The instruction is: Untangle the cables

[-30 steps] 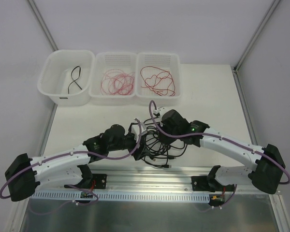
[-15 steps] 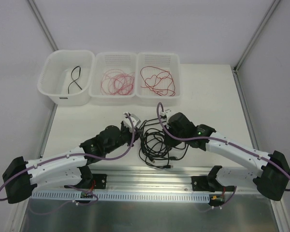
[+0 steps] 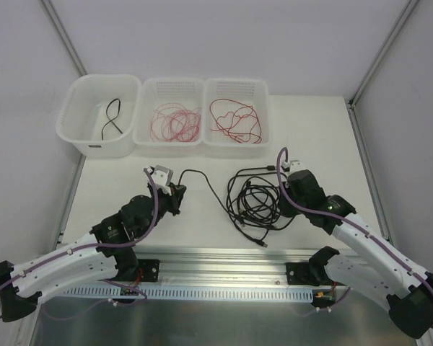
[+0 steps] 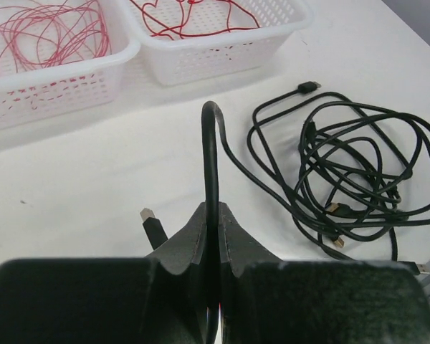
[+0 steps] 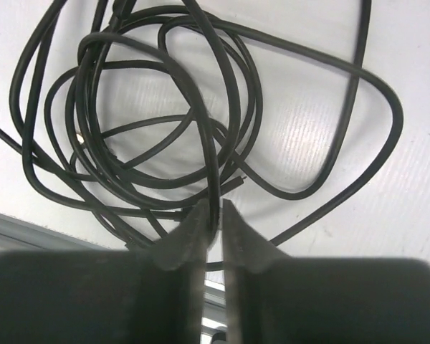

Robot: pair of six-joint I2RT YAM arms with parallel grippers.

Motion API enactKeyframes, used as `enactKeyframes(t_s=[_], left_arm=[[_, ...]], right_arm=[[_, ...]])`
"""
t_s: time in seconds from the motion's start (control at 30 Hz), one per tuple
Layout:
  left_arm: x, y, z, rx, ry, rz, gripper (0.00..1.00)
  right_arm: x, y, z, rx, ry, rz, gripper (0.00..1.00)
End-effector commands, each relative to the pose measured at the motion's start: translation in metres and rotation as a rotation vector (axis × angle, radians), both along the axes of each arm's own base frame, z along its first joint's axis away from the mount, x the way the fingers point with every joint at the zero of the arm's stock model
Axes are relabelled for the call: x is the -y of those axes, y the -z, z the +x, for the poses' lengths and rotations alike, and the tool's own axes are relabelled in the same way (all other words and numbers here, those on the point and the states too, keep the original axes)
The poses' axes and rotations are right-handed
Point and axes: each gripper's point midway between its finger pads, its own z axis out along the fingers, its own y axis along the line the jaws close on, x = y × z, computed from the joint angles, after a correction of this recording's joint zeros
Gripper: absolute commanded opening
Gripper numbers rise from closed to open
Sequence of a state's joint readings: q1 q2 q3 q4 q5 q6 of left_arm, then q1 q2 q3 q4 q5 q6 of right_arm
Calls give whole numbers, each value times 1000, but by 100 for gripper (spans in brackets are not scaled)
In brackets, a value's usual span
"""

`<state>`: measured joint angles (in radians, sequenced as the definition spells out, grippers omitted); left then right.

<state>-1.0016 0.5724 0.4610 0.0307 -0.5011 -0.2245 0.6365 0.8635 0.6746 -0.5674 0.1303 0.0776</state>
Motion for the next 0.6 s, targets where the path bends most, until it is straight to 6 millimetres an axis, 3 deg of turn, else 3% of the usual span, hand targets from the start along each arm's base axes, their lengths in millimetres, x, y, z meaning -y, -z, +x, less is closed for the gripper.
enactKeyframes(t_s=[0.0,0.07,0.17,0.3,0.33,0.47,0.57], left_arm=[[-17,-12,1,-8,-82,-60,0],[-8,-27,-5,2,-18,-86,0],[14,-45,-12,1,99,-85,0],[38,-72,-19,-7,209,-101,0],[41,-89,-21,9,224,-130,0],[48,-125,-25,38,270,-185,0],[46,-148,-32,68,296,-234,0]], right_arm=[[13,-6,-2,12,31,-28,19],[8,-9,-4,8,4,-14,37],[-14,-29,-7,55,-98,59,52],[-47,-64,-11,127,-238,139,58],[-59,-72,-10,153,-303,137,58],[-98,-70,-12,103,-405,194,62],[-124,-49,-6,56,-440,217,69]])
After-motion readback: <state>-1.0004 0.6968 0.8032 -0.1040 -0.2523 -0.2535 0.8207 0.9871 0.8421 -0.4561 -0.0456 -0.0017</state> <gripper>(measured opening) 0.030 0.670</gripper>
